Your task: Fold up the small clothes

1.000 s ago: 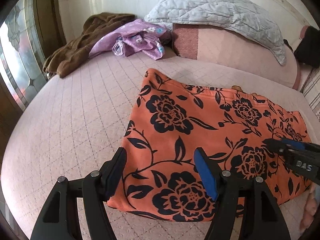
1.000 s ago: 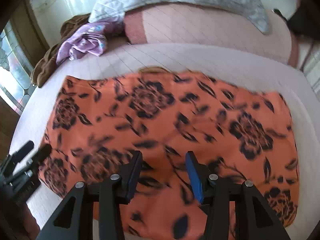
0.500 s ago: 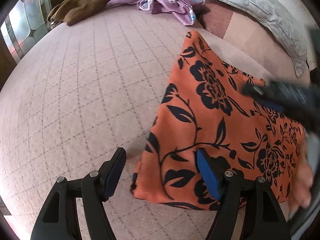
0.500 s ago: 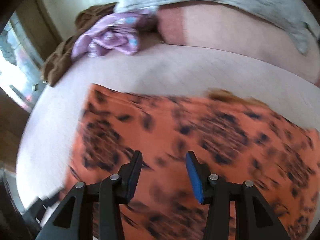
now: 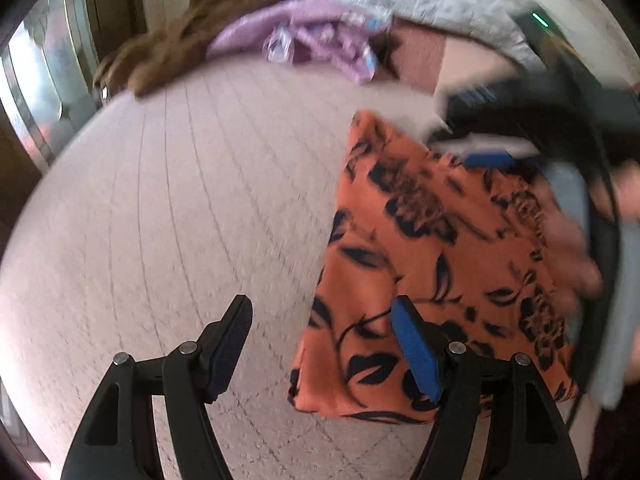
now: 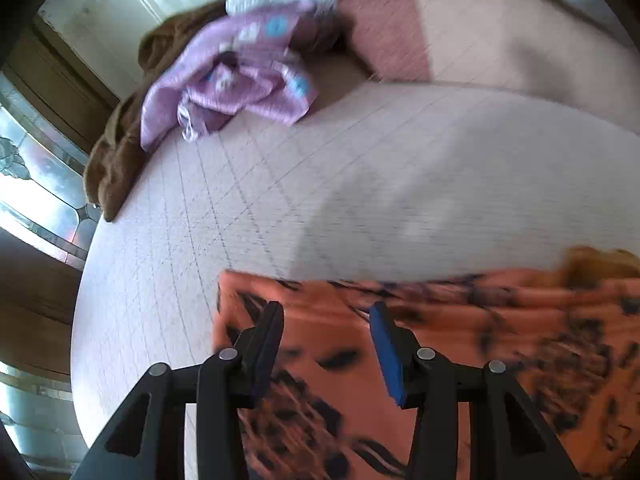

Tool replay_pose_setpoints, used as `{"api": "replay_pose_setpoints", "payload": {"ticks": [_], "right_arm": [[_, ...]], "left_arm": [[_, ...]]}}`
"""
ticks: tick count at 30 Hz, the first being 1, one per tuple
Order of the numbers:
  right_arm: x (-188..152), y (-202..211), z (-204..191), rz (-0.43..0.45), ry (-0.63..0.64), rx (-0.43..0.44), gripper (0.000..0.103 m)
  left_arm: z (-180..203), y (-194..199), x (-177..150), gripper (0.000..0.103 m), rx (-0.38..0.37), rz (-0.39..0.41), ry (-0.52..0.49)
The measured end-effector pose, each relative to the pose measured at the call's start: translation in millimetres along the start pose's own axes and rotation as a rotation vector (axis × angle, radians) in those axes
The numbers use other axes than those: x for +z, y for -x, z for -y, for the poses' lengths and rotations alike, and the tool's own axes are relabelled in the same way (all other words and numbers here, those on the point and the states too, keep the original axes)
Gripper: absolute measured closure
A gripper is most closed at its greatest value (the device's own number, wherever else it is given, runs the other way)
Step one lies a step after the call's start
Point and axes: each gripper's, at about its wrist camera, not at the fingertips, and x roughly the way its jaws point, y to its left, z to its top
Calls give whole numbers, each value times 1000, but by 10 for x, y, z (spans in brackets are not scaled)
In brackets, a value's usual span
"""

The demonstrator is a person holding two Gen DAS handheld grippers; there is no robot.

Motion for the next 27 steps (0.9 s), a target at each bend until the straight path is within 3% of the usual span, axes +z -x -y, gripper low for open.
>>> {"api": "replay_pose_setpoints", "payload": {"ticks": [4,8,11,16,20,24,27], "right_arm": [[-307,577,481,69,3,-36,54],[-717,1156,1225,105,-31,-129,54],[-1040,1453,1807,77,-87,-234,54],[-1603,1628,2637,-47,-186,-327,56],[-1845,1900,2831,20,-210,-298,56],[-1949,2080,2827,93,-253,-191,55],[-2033,1996,2696,77,-218,-164,55]], "left_arm": [[202,68,-18,29,-19,24,-48],[358,-90,-71,29,29,-31,-82],[366,-188,-85,29,59,-74,-93],[370,-186,-155,29,68,-65,-115],[349,-50,-257,29,92,-31,-128],[381,235,-379,29,94,31,-159],[457,233,-466,29,93,18,-210]]}}
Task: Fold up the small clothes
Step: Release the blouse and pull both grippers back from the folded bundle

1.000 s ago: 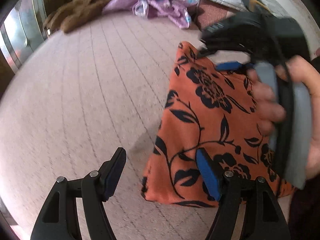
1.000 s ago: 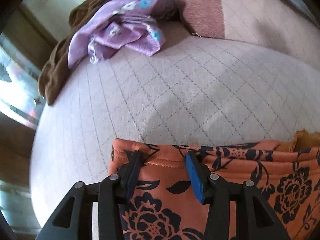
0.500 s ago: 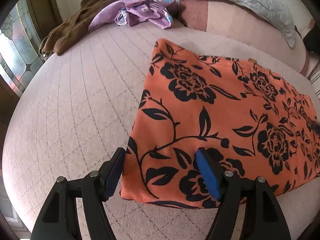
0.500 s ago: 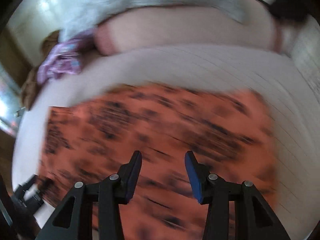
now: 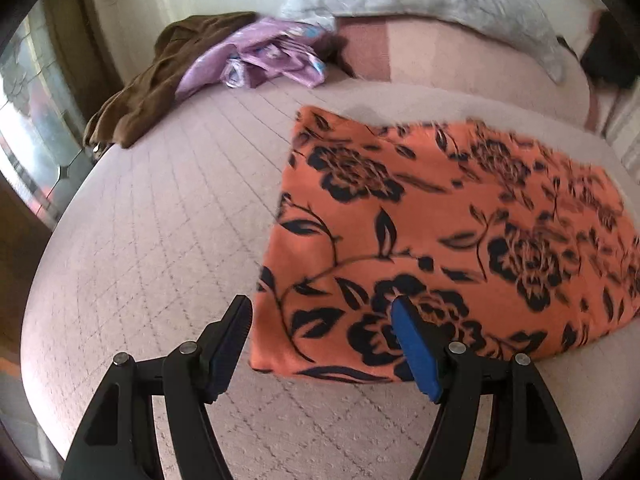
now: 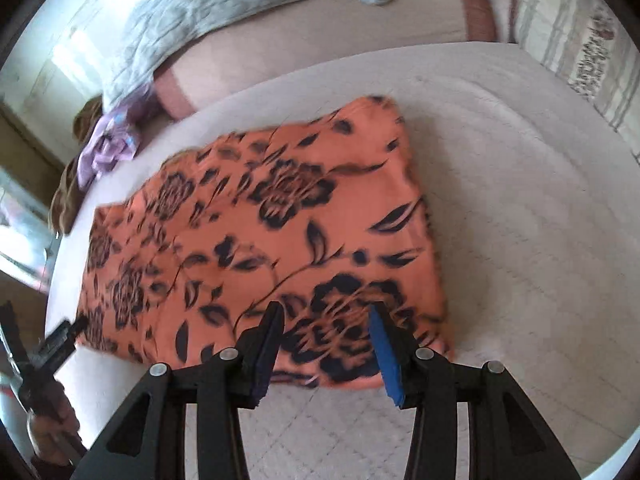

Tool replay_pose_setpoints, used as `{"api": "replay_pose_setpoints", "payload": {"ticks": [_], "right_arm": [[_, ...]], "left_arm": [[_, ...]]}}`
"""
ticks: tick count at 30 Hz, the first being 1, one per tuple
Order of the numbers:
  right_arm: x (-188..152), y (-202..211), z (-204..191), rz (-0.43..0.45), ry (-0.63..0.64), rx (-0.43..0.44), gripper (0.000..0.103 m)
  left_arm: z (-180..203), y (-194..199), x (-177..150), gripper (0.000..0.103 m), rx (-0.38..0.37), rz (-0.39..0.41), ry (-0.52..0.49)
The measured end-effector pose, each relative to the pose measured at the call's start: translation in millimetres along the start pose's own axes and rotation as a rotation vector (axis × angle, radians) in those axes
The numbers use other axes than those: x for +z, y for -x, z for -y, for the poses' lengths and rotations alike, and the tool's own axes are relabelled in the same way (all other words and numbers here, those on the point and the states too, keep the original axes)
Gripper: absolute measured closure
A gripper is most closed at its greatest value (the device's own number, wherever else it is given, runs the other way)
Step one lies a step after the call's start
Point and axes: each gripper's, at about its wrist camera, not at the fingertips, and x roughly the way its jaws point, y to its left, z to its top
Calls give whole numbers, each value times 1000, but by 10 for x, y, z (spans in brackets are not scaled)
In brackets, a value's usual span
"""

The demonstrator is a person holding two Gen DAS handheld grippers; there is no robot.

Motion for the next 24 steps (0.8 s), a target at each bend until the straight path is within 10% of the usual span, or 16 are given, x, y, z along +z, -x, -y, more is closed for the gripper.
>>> {"api": "replay_pose_setpoints", "payload": {"ticks": [7,11,17,24], "right_arm": [[-190,-27,104,-25,20,-10,56],[-230,108,28,14,29,127,55],[-245,-203,-153,-42,94,101,55],[-179,-43,-241,4,81,228,54]], "left_arm": [[-14,3,41,29,-3,-14,5],[76,163,73,29,-90,66,-7],[308,-93,-4,29,26,-22,-97],[579,185,47,30,-86,61,-104]]}}
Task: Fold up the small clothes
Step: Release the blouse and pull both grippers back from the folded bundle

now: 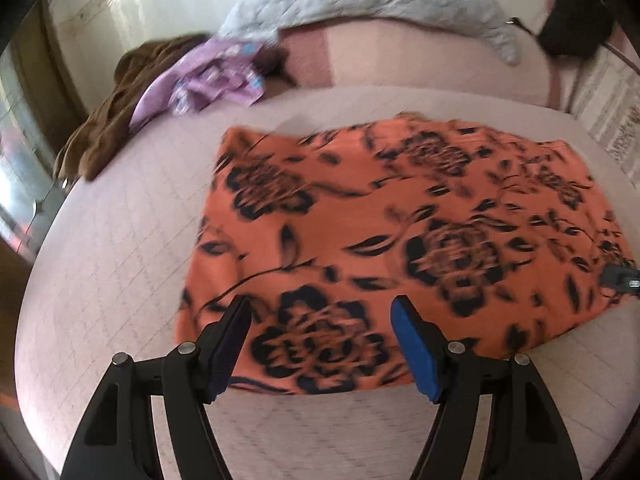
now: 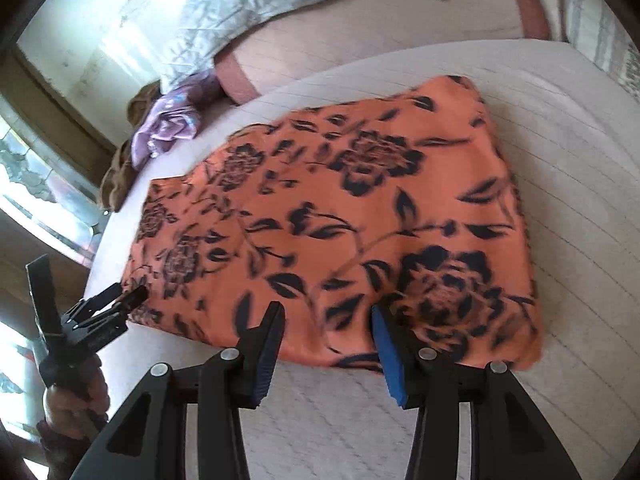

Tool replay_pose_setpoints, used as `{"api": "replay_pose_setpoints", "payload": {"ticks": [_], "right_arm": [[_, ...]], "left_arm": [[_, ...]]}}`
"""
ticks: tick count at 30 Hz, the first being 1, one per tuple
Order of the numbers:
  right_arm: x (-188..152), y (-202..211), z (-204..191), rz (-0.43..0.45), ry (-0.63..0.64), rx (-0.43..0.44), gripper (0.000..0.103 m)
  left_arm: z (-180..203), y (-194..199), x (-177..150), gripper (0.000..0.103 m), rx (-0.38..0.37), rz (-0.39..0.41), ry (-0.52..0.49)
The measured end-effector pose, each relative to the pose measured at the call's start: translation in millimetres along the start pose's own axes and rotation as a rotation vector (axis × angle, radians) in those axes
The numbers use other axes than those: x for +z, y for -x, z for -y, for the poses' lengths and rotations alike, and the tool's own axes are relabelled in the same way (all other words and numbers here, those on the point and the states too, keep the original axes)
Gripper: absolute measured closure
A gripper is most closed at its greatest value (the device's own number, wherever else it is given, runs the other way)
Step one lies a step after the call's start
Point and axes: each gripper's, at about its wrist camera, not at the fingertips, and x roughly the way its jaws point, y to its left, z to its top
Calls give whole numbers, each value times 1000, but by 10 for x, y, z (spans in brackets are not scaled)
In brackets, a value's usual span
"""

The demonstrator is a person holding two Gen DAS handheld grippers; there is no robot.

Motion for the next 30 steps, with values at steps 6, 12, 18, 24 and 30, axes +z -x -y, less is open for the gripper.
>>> {"api": "replay_pose_setpoints", "payload": {"ticks": [6,12,18,24,30], "right_arm": [[-8,-311,-161,-50,67,-36,54],[17,-196,-107,-17,35,14,54],[31,-147,-222,41,76,19,54],[-18,-227,-264,13,97,-3,54],[-38,-113,-275,51,77,36,54]], "left_arm": [[223,-142,-25,30,4,-37,-50],[145,-182,-6,30,-11,-46,-9],[151,-211,-16,30,-4,-43,-17],[154,-196,-24,30,1,-39,-20],[155,-193,-35,30,7,-36,-22]]}}
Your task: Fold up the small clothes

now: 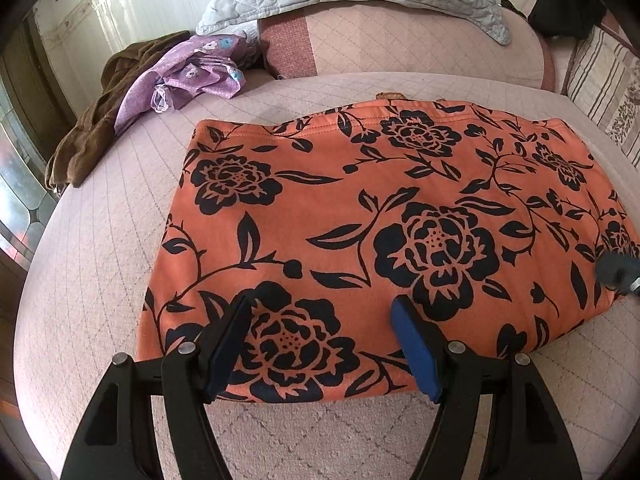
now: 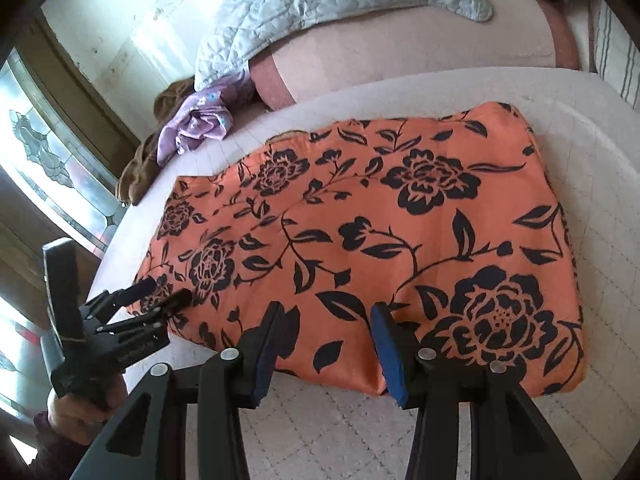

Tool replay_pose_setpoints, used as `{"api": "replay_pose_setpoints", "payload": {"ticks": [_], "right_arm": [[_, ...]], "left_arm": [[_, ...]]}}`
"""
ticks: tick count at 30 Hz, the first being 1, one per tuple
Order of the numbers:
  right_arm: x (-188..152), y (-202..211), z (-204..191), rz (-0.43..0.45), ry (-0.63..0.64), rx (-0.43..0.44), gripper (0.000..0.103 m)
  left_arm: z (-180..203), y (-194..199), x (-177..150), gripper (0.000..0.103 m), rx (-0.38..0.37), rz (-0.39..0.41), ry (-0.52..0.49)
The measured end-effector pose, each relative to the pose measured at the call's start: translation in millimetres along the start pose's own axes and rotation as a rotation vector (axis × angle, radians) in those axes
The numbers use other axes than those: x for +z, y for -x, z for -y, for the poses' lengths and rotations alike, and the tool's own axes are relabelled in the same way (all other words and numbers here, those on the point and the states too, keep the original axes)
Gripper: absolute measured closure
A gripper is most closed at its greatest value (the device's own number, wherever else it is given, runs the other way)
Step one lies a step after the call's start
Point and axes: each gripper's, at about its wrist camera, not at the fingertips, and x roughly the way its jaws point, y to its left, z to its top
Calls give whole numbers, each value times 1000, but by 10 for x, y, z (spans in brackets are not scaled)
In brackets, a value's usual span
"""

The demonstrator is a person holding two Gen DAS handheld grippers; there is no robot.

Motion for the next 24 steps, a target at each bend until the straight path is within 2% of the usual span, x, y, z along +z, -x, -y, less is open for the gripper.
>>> {"api": "replay_pose_setpoints", "payload": {"ticks": [3,5,9,12,16,21,24], "right_arm": [[-60,-202,11,-84,7,-51,54],[-49,-165,-39,-72,24,-59,54],[-36,-15,19,-39,-34,-3,53],[-59,151,143,-22,-113,27,41],[-129,391,330,16,-218,60,40],[-132,614,441,95,-259,19,40],[-87,671,530,148,-280,-55,40]], "left_arm": [[-2,-11,-4,29,0,-1,-6],[-7,-11,-2,29,-3,-3,-1],[-39,26,-14,29,-9,-6,13],[-129,116,-52,29,-62,-6,63],[-289,249,-110,29,-106,18,146],[-426,365,-129,29,7,57,146],[-714,229,-145,29,53,13,242]]}}
